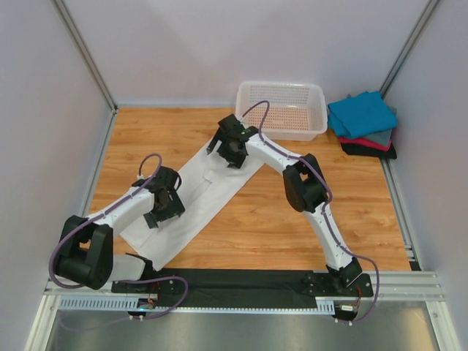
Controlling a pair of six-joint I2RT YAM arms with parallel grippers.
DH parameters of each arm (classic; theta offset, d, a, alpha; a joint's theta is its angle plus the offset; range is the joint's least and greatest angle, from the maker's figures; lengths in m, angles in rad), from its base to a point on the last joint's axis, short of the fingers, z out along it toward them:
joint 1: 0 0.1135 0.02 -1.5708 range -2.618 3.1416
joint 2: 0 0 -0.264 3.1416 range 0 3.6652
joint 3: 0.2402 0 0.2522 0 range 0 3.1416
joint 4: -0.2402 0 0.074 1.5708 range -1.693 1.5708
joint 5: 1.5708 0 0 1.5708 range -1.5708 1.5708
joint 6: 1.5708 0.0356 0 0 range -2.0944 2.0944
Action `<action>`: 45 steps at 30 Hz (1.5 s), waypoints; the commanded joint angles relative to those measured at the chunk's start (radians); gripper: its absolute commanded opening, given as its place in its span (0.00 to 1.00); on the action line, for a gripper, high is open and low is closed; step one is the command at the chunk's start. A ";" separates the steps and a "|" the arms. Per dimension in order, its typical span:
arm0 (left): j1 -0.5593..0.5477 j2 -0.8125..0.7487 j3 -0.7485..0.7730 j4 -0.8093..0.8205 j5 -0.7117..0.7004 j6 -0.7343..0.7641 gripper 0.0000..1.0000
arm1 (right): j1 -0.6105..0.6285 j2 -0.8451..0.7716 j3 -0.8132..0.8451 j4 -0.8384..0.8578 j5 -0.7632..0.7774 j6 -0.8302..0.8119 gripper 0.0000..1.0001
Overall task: Fold and stack the t-shirts
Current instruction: Fold the tshirt
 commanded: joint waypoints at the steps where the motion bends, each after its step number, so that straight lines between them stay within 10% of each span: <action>1: 0.001 -0.058 0.015 -0.045 -0.047 -0.009 0.87 | 0.017 0.165 0.180 -0.042 -0.039 -0.044 1.00; 9: 0.001 -0.214 0.183 -0.077 -0.120 0.128 0.91 | 0.037 0.321 0.464 0.029 -0.160 -0.089 1.00; 20: 0.000 -0.054 0.323 0.352 0.196 0.439 0.91 | -0.008 -0.200 0.408 0.050 -0.076 -0.424 1.00; 28: -0.006 0.391 0.734 0.314 0.353 0.743 0.90 | -0.103 -0.685 -0.076 0.029 0.166 -0.519 1.00; 34: -0.031 0.631 0.951 0.194 0.346 0.879 0.90 | -0.313 -0.905 -0.380 -0.031 0.055 -0.430 1.00; 45: -0.046 0.928 1.225 -0.016 0.221 0.811 0.90 | -0.436 -1.101 -0.640 -0.003 0.105 -0.418 1.00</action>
